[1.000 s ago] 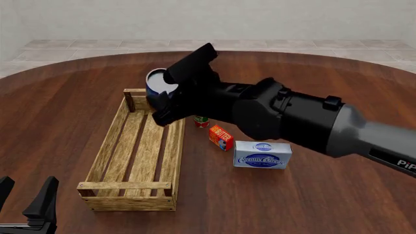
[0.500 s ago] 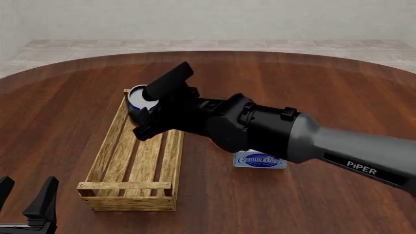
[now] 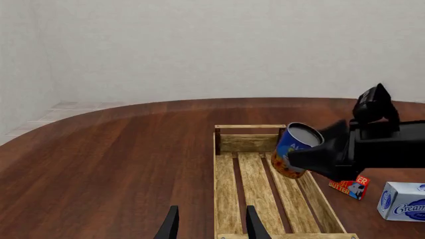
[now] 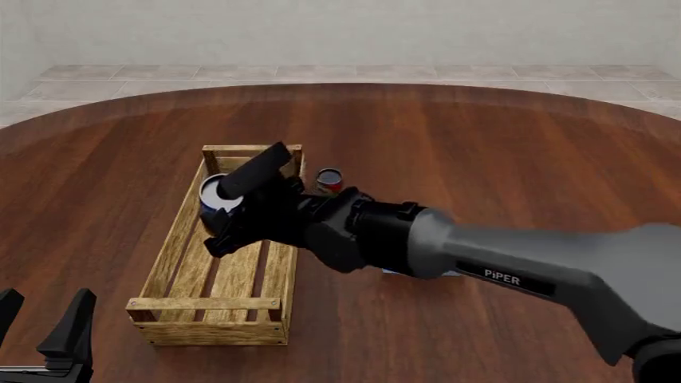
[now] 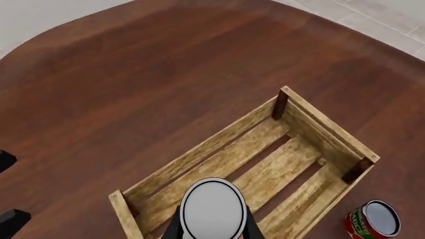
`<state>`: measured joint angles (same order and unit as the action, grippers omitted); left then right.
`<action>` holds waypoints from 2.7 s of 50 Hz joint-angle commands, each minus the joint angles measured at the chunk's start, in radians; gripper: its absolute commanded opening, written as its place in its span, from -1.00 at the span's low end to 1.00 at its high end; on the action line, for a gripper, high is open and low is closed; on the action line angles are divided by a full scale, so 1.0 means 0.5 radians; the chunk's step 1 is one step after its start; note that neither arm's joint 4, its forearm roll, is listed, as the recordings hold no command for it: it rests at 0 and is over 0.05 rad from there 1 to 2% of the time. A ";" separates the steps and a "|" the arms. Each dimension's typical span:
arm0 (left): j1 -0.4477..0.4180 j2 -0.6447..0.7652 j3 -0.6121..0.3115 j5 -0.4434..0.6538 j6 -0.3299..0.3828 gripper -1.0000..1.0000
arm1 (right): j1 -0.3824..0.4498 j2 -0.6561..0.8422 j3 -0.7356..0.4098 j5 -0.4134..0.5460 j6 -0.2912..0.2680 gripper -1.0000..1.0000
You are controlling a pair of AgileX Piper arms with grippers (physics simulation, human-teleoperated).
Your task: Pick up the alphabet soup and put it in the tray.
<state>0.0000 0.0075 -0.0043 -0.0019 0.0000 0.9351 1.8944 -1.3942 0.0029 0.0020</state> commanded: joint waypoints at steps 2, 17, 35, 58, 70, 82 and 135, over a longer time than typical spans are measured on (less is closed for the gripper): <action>0.000 0.000 0.000 0.000 0.000 1.00 | 0.000 0.134 -0.065 -0.058 0.052 -1.00; 0.000 0.000 0.000 0.000 0.000 1.00 | 0.009 0.315 -0.164 -0.066 0.011 -1.00; 0.000 0.000 0.000 0.000 0.000 1.00 | 0.016 0.451 -0.266 -0.029 -0.032 -1.00; 0.000 0.000 0.000 0.000 0.000 1.00 | 0.003 0.572 -0.306 -0.020 -0.031 -1.00; 0.000 0.000 0.000 0.000 0.000 1.00 | -0.035 0.602 -0.349 0.001 -0.057 1.00; 0.000 0.000 0.000 0.000 0.000 1.00 | -0.060 0.597 -0.352 0.005 -0.059 1.00; 0.000 0.000 0.000 0.000 0.000 1.00 | -0.031 -0.055 0.135 -0.143 -0.034 1.00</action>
<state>0.0000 0.0075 -0.0043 -0.0019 0.0000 0.9205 1.9669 -1.4093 -0.0214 -0.0112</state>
